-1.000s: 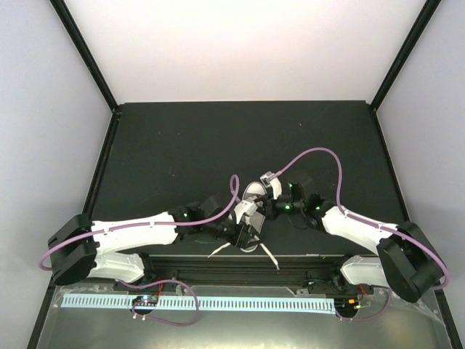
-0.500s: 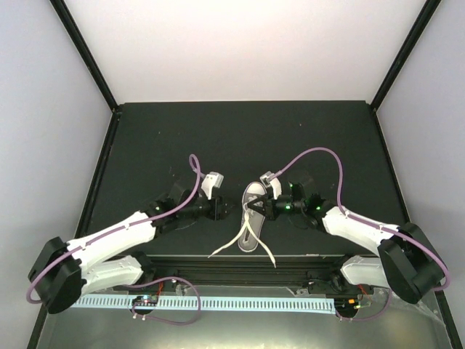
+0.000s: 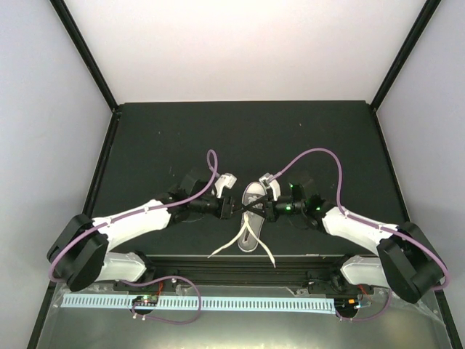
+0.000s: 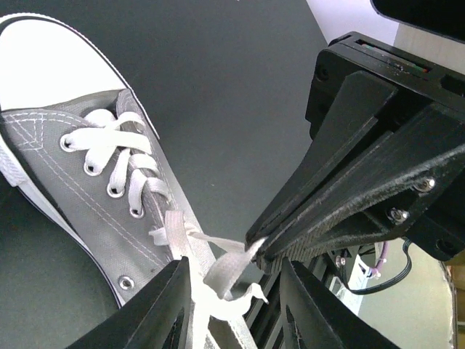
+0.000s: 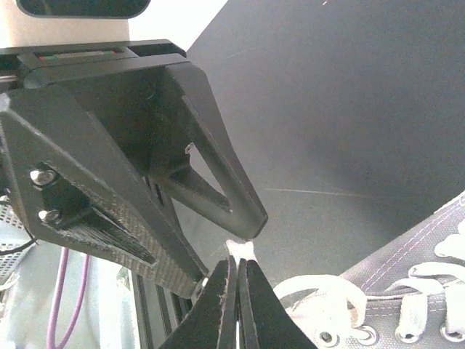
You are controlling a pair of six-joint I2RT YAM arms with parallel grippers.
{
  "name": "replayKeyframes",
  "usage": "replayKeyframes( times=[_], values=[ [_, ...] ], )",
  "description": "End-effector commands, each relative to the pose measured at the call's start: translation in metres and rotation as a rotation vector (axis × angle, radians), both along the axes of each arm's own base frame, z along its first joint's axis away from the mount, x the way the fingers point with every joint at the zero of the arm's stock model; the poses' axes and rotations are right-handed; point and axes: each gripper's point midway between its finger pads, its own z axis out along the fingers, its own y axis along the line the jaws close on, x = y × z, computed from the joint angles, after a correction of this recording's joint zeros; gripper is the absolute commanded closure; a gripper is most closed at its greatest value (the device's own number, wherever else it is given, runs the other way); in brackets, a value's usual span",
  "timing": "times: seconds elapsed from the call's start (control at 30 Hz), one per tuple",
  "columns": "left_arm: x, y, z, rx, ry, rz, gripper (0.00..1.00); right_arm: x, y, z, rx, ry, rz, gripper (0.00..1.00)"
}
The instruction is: Tie the shoes
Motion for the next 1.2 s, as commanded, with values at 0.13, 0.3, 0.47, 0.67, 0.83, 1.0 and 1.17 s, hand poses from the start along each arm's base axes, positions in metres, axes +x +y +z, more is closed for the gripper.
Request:
replayKeyframes(
  times=[0.13, 0.3, 0.47, 0.67, 0.83, 1.0, 1.17],
  values=[
    [0.011, -0.012, 0.015, -0.043, -0.043, -0.042, 0.78, -0.002, 0.006, 0.010, 0.040, -0.032, 0.042, 0.98],
    [0.012, -0.012, 0.010, -0.026, -0.033, -0.040, 0.91, -0.001, 0.006, 0.011, 0.040, -0.036, 0.035, 0.98],
    [0.017, -0.006, 0.008, -0.008, -0.041, 0.004, 0.98, 0.000, 0.004, 0.011, 0.034, -0.042, 0.022, 0.99],
    [0.017, -0.003, 0.008, -0.017, -0.049, 0.015, 0.98, 0.003, -0.010, 0.011, -0.055, -0.067, -0.045, 0.32],
    [0.015, -0.002, 0.008, -0.013, -0.056, 0.011, 0.98, -0.018, -0.030, 0.001, -0.082, -0.033, -0.109, 0.24],
    [0.013, -0.002, 0.009, -0.017, -0.057, -0.007, 0.99, -0.052, -0.031, -0.033, -0.091, 0.037, -0.121, 0.32],
    [0.011, -0.002, 0.009, -0.020, -0.057, -0.013, 0.99, -0.065, -0.037, -0.057, -0.080, 0.111, -0.132, 0.44]
  ],
)
